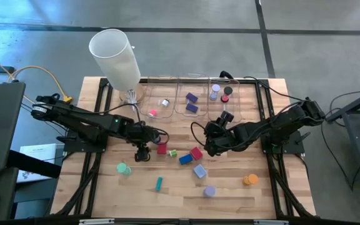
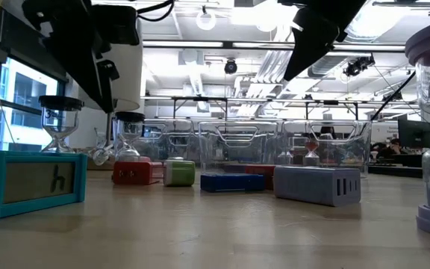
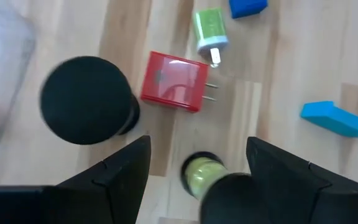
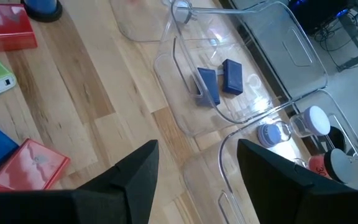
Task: Pick & Place Office items
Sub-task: Put the green hourglass into the right transparent bin
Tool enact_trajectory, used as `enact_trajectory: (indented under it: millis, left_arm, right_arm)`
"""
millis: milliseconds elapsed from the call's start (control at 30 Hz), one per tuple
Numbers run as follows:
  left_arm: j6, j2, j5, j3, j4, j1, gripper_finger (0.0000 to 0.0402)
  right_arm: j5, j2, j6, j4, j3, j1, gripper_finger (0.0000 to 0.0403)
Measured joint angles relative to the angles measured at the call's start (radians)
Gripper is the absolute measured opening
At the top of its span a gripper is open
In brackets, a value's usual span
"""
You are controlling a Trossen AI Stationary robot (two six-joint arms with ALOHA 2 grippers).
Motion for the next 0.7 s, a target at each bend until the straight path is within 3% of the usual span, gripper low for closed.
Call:
enact_trajectory:
  millis: [433, 700]
  left_arm:
    - [-0.018, 0.0, 0.047, 0.0, -0.008, -0.056, 0.0258]
    - [0.032, 0.0, -0.037, 0.0, -0.009, -0.093, 0.0258]
  right_arm:
    - [0.0, 0.0, 0.0, 0.0, 0.0, 0.0, 0.0208]
    - [0.0, 0.0, 0.0, 0.0, 0.0, 0.0, 0.0208]
